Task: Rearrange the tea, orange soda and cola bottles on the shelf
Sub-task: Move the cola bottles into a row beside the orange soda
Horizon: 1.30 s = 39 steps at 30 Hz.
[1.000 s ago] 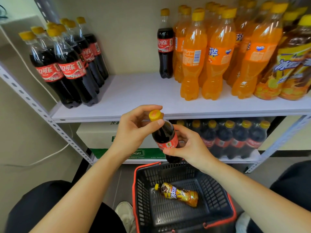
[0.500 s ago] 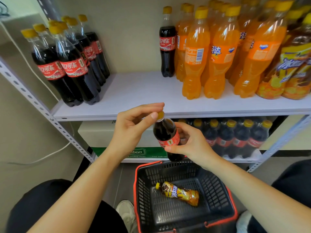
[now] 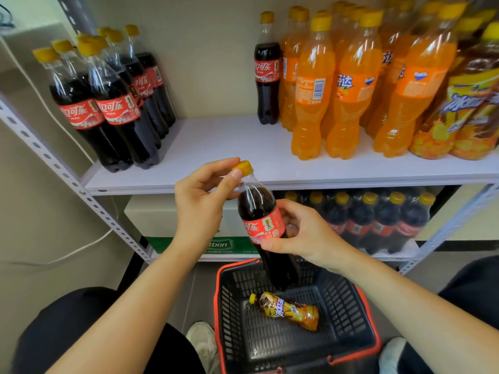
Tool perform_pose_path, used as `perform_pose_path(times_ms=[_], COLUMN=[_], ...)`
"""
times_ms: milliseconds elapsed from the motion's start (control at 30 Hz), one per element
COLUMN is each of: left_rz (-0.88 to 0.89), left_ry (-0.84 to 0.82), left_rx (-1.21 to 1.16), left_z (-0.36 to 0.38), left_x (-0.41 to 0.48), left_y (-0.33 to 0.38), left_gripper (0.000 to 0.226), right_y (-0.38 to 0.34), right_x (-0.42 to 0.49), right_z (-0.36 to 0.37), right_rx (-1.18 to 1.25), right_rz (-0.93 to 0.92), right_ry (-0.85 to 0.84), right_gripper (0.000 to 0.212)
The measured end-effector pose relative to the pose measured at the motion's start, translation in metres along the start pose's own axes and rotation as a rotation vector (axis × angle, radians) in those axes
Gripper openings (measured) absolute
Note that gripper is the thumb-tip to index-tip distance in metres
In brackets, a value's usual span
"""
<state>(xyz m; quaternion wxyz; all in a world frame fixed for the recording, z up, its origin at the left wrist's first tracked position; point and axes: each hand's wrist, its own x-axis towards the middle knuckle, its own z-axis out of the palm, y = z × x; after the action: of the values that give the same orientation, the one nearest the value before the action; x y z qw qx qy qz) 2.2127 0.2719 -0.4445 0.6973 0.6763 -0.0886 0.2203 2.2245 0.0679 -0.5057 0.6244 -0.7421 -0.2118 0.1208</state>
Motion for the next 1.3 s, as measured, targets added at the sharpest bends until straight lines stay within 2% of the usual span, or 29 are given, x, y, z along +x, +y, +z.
perform_pose_path(times_ms=[167,367,533,667,767,900,1033,1167,1300], left_rz=[-0.003,-0.015,0.005,0.042,0.044,0.127,0.317,0.523,0.602], left_ry=[-0.026,-0.198,-0.326,-0.371,-0.376,-0.383,-0.401,-0.400,-0.462], left_rx=[0.054,0.164,0.290,0.322,0.307,0.325,0.508,0.639,0.723], left_z=[0.001,-0.004,-0.010,-0.014,-0.020,-0.028,-0.032,-0.030,-0.032], left_x=[0.001,-0.001,-0.013,-0.026,-0.034,-0.043,-0.048,-0.049,-0.047], left_y=[0.001,0.003,0.010,0.020,0.029,0.039,0.046,0.046,0.048], left_gripper=[0.018,0.038,0.056,0.052,0.039,0.036,0.044,0.051,0.057], right_y=[-0.002,-0.023,-0.042,-0.051,-0.055,-0.062,-0.065,-0.064,-0.065], right_x=[-0.002,0.009,0.023,0.035,0.040,0.042,0.044,0.044,0.043], right_z=[0.008,0.003,-0.002,0.003,0.009,0.016,0.015,0.013,0.011], right_rx=[0.087,0.300,0.468,0.531,0.624,0.721,0.800,0.796,0.796], right_rz=[0.065,0.112,0.159,0.203,0.259,0.308,0.352,0.365,0.376], right_ry=[-0.056,0.002,-0.028,-0.002,0.018,0.042,0.066,0.083,0.089], right_gripper=[0.054,0.047,0.041,0.044,0.057,0.067,0.056,0.055,0.061])
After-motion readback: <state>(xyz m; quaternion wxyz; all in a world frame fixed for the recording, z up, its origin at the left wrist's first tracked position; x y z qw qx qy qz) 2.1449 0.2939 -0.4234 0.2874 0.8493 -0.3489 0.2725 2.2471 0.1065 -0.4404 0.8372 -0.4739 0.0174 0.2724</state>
